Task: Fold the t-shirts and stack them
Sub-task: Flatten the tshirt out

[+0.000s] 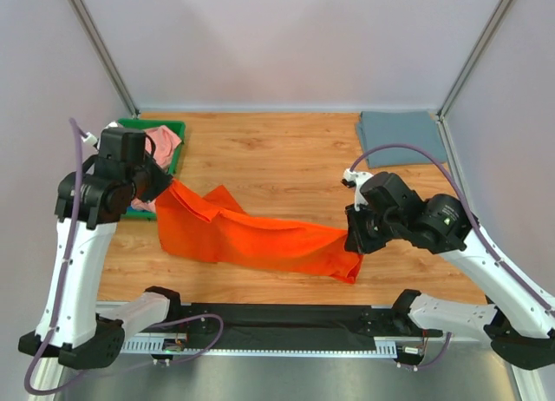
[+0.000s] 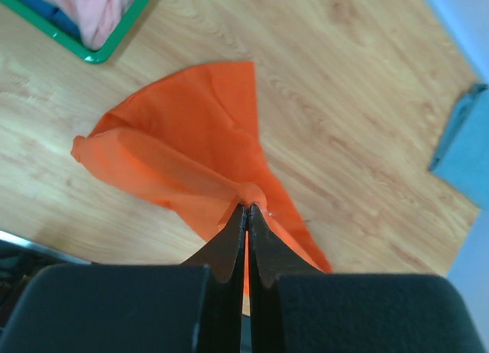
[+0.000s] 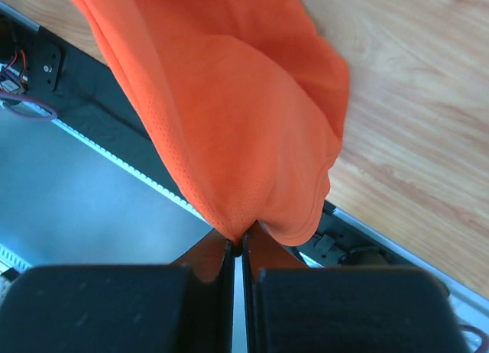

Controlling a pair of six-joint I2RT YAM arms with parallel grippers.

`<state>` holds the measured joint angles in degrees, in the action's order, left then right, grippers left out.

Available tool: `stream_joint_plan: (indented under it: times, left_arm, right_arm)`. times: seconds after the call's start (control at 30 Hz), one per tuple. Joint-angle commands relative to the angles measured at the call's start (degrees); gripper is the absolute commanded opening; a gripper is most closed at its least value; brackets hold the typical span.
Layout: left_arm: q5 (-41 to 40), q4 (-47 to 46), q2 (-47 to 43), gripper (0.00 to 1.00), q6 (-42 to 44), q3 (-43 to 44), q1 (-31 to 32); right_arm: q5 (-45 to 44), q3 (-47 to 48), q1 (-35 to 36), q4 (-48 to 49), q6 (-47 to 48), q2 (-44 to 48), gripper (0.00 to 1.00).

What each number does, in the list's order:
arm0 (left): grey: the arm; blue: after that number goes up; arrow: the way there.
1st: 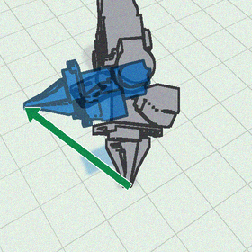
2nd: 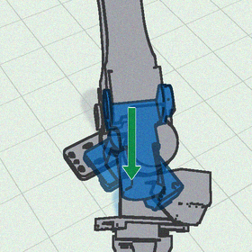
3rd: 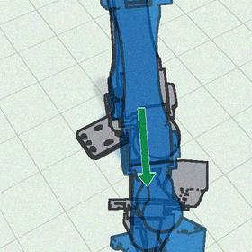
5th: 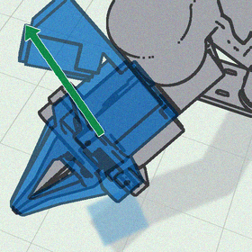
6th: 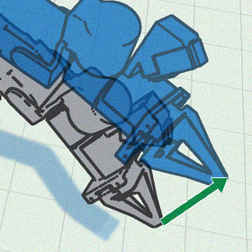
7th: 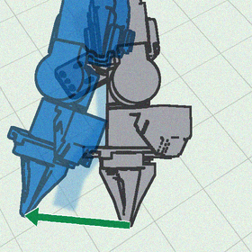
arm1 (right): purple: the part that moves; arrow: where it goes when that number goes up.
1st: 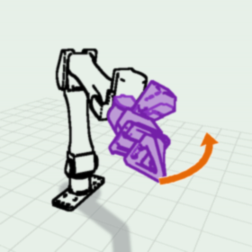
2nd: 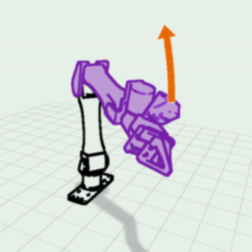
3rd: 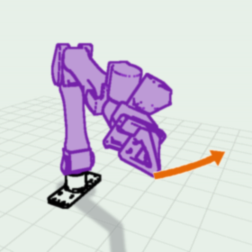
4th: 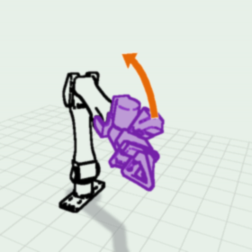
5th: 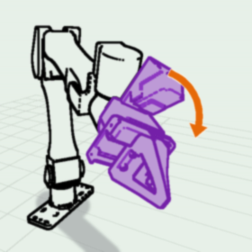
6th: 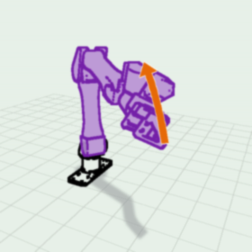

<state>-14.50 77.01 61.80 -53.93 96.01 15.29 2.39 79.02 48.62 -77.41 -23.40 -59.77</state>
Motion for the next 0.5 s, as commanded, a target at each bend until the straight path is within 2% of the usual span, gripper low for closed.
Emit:
stream_joint_plan:
  times: [0.0, 0.17, 0.23, 0.33, 0.4, 0.43, 0.47]
  left_arm:
    - [3.5, 1.2, 0.9, 0.00, 4.4, -2.6, -3.2]
    - [7.0, 0.5, 4.2, 0.00, 5.8, -2.1, -6.8]
    - [8.0, -2.0, 5.3, 0.00, 5.2, -1.5, -7.0]
    - [11.3, -7.9, 7.7, 0.00, 2.5, -1.0, -7.5]
    - [13.7, -10.3, 12.1, 0.00, 0.6, 1.9, -8.1]
    - [14.1, -11.0, 14.1, 0.00, -0.7, 3.9, -8.7]
    - [15.5, -11.3, 16.6, 0.00, -1.3, 9.6, -9.1]
  right_arm:
    - [3.7, -2.6, 0.0, -17.1, -3.5, 3.3, 0.00]
    - [-0.4, -1.6, -0.5, -17.9, -4.4, 3.7, 0.00]
    - [-8.6, 1.9, -1.2, -17.4, -3.9, 1.9, 0.00]
    - [-22.0, 6.6, -4.8, -11.2, 3.2, -3.1, 0.00]
    - [-32.2, 9.7, -11.1, -3.5, 10.3, -8.9, 0.00]
    - [-34.1, 15.1, -13.7, -1.0, 12.6, -11.4, 0.00]
    - [-34.9, 19.0, -19.6, 2.2, 14.2, -16.9, 0.00]
